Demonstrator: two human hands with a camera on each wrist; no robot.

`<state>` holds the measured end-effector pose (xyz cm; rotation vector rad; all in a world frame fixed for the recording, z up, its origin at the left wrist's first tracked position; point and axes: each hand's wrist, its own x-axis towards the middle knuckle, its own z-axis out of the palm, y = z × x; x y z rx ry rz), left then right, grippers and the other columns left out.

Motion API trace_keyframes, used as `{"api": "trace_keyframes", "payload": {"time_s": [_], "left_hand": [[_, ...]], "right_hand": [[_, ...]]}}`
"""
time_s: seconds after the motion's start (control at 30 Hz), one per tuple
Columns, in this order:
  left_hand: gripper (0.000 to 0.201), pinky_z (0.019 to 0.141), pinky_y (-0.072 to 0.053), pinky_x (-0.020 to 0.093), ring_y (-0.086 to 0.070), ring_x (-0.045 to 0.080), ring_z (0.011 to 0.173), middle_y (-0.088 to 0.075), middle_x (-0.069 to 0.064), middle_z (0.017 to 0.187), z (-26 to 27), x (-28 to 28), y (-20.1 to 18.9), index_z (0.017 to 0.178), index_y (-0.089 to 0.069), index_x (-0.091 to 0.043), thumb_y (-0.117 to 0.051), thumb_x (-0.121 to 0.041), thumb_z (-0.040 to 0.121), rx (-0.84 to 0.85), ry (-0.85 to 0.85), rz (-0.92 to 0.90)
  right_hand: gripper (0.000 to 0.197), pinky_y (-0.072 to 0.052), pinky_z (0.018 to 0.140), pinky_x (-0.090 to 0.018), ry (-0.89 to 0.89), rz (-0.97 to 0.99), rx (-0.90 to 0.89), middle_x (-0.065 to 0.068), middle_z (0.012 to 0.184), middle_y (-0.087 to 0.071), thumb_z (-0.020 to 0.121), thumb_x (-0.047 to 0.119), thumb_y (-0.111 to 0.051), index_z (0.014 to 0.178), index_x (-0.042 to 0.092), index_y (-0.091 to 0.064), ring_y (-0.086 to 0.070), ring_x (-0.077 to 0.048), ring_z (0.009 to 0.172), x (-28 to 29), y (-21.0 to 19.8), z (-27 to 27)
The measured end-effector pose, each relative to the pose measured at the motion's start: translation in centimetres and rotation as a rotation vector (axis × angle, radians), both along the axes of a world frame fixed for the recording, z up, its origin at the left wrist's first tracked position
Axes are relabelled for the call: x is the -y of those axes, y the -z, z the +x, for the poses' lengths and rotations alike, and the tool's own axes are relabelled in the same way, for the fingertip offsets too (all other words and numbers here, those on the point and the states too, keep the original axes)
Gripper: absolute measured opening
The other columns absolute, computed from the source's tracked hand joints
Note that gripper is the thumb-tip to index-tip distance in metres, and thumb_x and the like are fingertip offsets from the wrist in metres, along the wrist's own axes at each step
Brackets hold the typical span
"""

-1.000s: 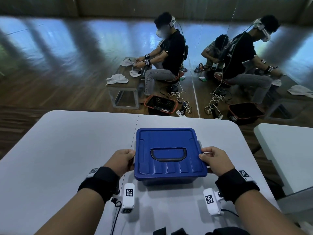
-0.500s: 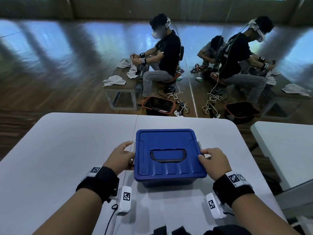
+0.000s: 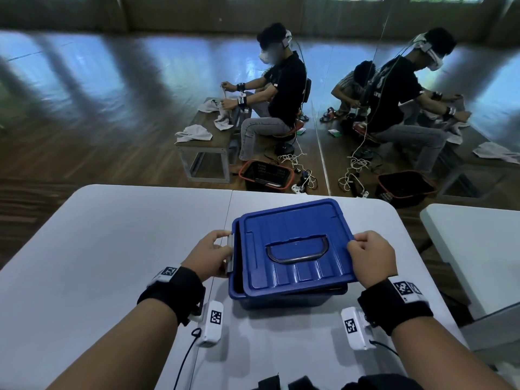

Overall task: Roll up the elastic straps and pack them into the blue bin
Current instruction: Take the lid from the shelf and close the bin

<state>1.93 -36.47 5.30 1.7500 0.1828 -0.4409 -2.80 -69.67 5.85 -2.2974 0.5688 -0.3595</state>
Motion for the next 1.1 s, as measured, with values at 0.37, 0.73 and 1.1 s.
{"api": "trace_keyframes", "payload": {"time_s": [0.37, 0.73, 1.1], "left_hand": [[0.027, 0.065, -0.06, 0.042, -0.071, 0.026, 0.069, -0.072, 0.019, 0.085, 0.4, -0.4, 1.6, 0.117, -0.067, -0.011, -0.056, 0.002, 0.097, -0.069, -0.105, -0.114], [0.034, 0.067, -0.062, 0.044, -0.075, 0.031, 0.083, -0.072, 0.021, 0.098, 0.3, -0.5, 2.0, 0.122, -0.059, -0.013, -0.071, -0.007, 0.091, -0.001, -0.111, -0.085], [0.045, 0.059, -0.059, 0.034, -0.071, 0.024, 0.081, -0.072, 0.016, 0.096, 0.8, 0.5, 1.7, 0.131, -0.052, -0.014, -0.072, -0.017, 0.091, 0.103, -0.134, 0.122]], "right_hand": [[0.009, -0.038, 0.071, -0.027, 0.03, 0.045, -0.069, 0.002, 0.08, -0.063, 0.089, 0.014, -0.057, 0.086, 0.013, -0.065, -0.056, -0.02, 0.079, -1.6, 1.8, 0.1], [0.009, -0.04, 0.07, -0.027, -0.035, -0.027, -0.149, -0.004, 0.099, -0.062, 0.081, 0.021, -0.068, 0.088, 0.019, -0.063, -0.058, -0.02, 0.082, -1.1, 2.7, -0.4], [0.043, -0.058, 0.081, -0.043, -0.025, 0.349, -0.166, -0.006, 0.092, -0.069, 0.083, 0.017, -0.069, 0.122, 0.017, -0.052, -0.066, -0.022, 0.087, -0.7, 3.2, -0.2]]}}
